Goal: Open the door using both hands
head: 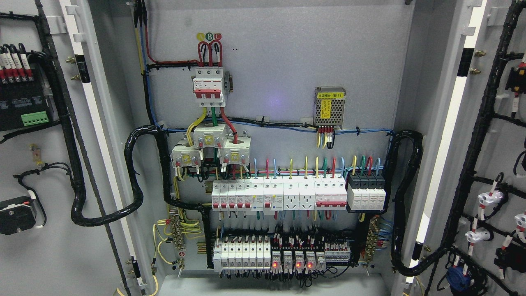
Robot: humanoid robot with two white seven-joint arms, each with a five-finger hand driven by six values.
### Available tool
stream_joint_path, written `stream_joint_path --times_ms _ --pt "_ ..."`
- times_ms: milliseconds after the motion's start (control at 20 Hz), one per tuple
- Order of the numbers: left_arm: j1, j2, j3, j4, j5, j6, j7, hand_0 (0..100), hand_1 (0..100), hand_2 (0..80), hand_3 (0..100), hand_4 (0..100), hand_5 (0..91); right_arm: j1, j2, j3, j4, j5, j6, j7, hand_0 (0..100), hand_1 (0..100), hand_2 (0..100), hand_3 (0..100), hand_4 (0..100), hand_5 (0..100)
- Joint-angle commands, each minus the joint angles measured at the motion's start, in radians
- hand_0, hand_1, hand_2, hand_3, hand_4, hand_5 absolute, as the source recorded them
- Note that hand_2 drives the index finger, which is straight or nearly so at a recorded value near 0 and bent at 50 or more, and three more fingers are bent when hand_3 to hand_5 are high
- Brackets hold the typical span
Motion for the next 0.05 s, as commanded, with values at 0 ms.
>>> stream_joint_path --times_ms 0 --pt "-0.003 -0.024 0.029 0.063 -0.001 0.021 0.001 12 56 0.0 0 0 0.0 -0.004 0.039 -0.007 0.17 0.004 0.02 0.0 8 13 0 0 0 0"
